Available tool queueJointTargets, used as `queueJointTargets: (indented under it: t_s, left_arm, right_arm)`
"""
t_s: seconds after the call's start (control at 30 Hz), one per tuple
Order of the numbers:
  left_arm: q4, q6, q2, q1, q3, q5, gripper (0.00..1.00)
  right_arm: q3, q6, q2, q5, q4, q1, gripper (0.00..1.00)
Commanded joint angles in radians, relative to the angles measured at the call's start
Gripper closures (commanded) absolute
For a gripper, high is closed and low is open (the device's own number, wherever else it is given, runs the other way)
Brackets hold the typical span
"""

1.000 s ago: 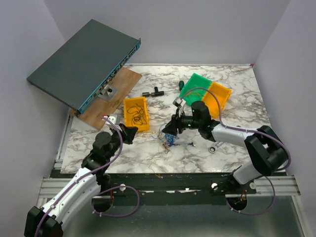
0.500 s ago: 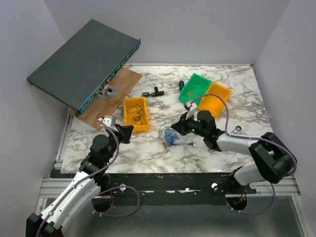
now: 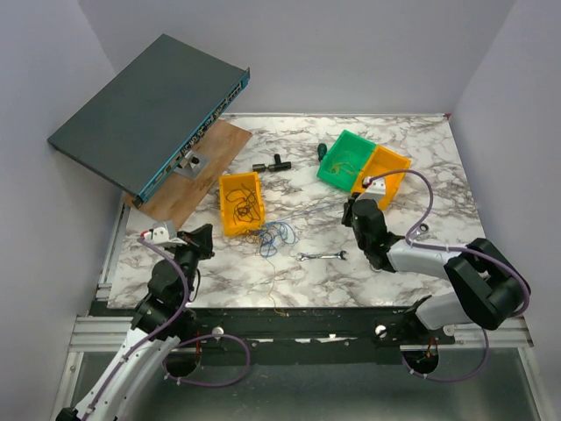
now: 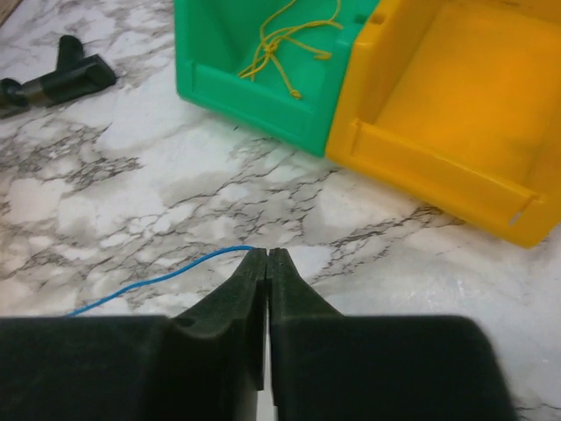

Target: Untangle the cables

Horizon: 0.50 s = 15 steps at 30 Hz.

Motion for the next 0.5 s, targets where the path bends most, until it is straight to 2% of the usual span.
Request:
queueJointTargets:
  t_s: [0.0,0.07,0.1,0.13,0.23,0.47]
  left_arm:
    - [0.007,-0.019,0.009,0.000,-0.032,-0.015,1.00]
    - [0.041,-0.012,0.062,0.000,-0.030,0.022,1.00]
    - [0.057,-0.009,0.091,0.000,-0.028,0.037,1.00]
    - [0.068,-0.009,0.126,0.000,-0.025,0.049,1.00]
    - [0.107,-0.003,0.210,0.000,-0.006,0.064,1.00]
    - [0.162,0.016,0.250,-0.001,-0.006,0.134,1.00]
  right_arm:
    - [0.021,-0.109,0.040,-0.220,0.061,-0.005,0.75]
    - [0.001,-0.172,0.036,-0.414,0.126,-0.006,0.48]
    - [-0.021,-0.184,0.032,-0.490,0.175,-0.005,0.38]
    - [-0.039,-0.195,0.028,-0.543,0.219,-0.005,0.34]
    - [-0.043,-0.225,0.037,-0.679,0.261,-0.005,0.31]
    - [-0.039,-0.222,0.059,-0.820,0.307,-0.004,0.32]
